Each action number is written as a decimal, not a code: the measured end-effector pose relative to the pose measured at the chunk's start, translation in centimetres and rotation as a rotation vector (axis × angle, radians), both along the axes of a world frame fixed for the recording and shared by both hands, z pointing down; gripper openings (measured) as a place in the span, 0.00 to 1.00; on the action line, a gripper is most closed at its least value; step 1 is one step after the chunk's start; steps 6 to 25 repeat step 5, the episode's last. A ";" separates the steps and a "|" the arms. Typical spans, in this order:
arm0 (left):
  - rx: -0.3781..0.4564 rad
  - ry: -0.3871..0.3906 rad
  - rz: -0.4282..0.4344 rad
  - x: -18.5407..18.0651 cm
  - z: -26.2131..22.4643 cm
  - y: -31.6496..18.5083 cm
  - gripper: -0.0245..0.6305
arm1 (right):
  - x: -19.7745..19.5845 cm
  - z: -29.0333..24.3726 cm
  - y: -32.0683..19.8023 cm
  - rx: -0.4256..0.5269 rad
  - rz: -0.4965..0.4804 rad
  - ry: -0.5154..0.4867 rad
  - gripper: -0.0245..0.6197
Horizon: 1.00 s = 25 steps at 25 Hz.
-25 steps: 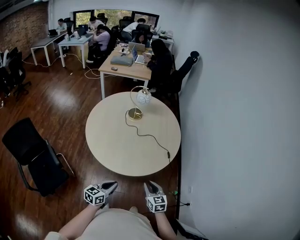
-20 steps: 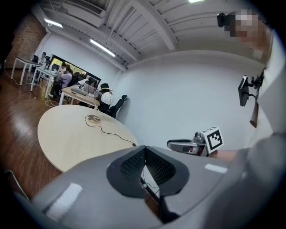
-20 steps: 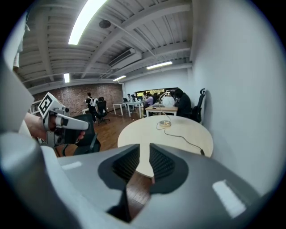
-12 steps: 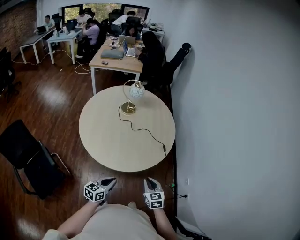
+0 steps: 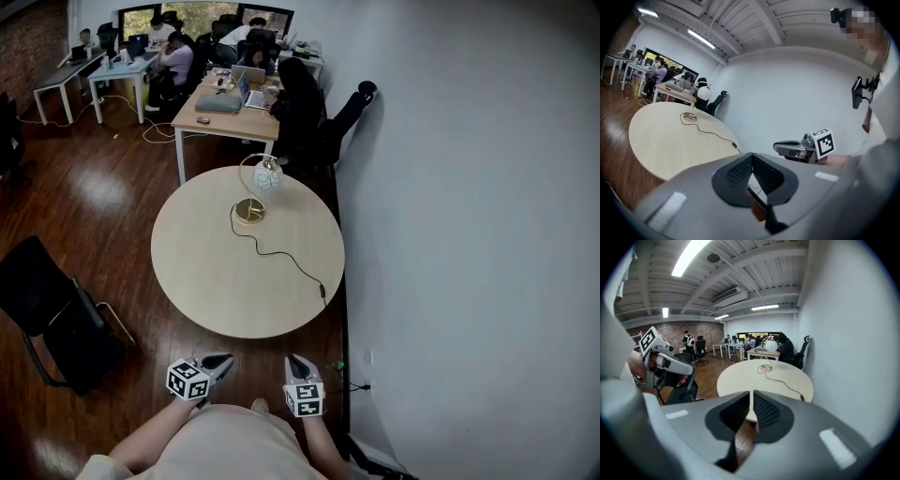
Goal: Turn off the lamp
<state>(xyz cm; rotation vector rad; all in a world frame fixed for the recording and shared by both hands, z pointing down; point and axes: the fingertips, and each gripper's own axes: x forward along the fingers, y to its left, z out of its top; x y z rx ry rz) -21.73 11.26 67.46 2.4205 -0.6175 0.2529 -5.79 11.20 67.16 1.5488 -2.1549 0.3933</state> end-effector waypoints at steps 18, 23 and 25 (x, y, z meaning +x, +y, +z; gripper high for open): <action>-0.010 -0.020 0.000 0.4 0.1 0.8 0.04 | 0.5 -0.1 0.6 -0.018 -0.010 0.008 0.07; -0.010 -0.020 0.000 0.4 0.1 0.8 0.04 | 0.5 -0.1 0.6 -0.018 -0.010 0.008 0.07; -0.010 -0.020 0.000 0.4 0.1 0.8 0.04 | 0.5 -0.1 0.6 -0.018 -0.010 0.008 0.07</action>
